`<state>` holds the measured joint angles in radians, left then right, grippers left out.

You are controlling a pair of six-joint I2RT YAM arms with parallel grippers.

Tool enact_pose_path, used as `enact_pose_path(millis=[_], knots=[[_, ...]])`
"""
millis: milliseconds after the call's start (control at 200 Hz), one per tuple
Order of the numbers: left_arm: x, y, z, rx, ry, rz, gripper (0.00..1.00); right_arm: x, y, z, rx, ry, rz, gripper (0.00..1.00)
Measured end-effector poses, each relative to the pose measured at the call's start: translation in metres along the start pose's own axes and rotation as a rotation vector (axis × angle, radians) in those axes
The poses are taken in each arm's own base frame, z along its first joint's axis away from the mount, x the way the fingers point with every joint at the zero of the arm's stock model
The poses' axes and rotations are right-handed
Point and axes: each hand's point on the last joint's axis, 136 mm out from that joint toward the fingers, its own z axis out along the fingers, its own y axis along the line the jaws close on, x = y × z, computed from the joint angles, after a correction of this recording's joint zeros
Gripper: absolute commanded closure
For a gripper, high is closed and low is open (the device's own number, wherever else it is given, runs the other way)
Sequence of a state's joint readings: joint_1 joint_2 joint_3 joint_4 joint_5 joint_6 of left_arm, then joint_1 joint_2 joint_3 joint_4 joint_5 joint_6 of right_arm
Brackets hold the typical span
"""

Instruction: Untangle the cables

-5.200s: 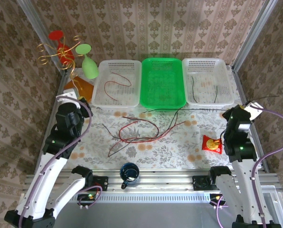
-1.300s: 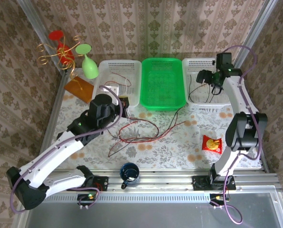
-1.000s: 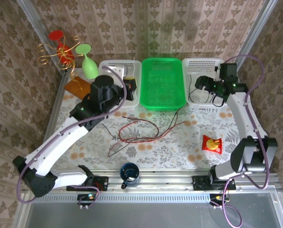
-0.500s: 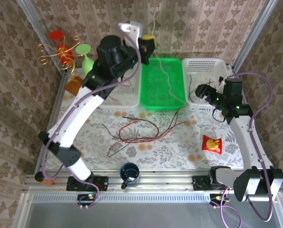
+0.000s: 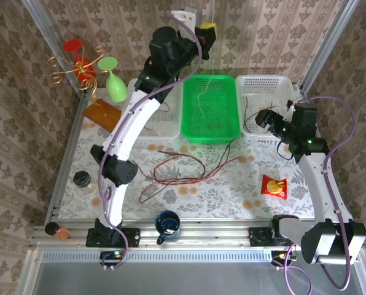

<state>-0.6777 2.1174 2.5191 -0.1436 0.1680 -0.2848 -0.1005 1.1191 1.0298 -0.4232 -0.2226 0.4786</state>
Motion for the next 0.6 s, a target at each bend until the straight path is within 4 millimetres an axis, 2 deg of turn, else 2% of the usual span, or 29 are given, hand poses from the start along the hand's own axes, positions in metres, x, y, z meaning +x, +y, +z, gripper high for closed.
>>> enact_pose_path(millis=[140,335,450,600], knots=[[0.075,0.037,0.016,-0.047,0.141,-0.070,1.00,0.000,0.002,0.000,-0.012,0.003,0.000,0.05],[0.181,0.062,0.026,-0.104,0.356,-0.122,1.00,0.004,0.003,-0.002,-0.024,0.008,0.000,0.05],[0.248,0.075,0.023,-0.144,0.514,-0.160,1.00,0.006,0.003,-0.005,-0.027,0.004,-0.001,0.05],[0.339,0.093,0.007,-0.207,0.732,-0.217,1.00,0.011,0.002,-0.008,-0.030,0.007,-0.001,0.05]])
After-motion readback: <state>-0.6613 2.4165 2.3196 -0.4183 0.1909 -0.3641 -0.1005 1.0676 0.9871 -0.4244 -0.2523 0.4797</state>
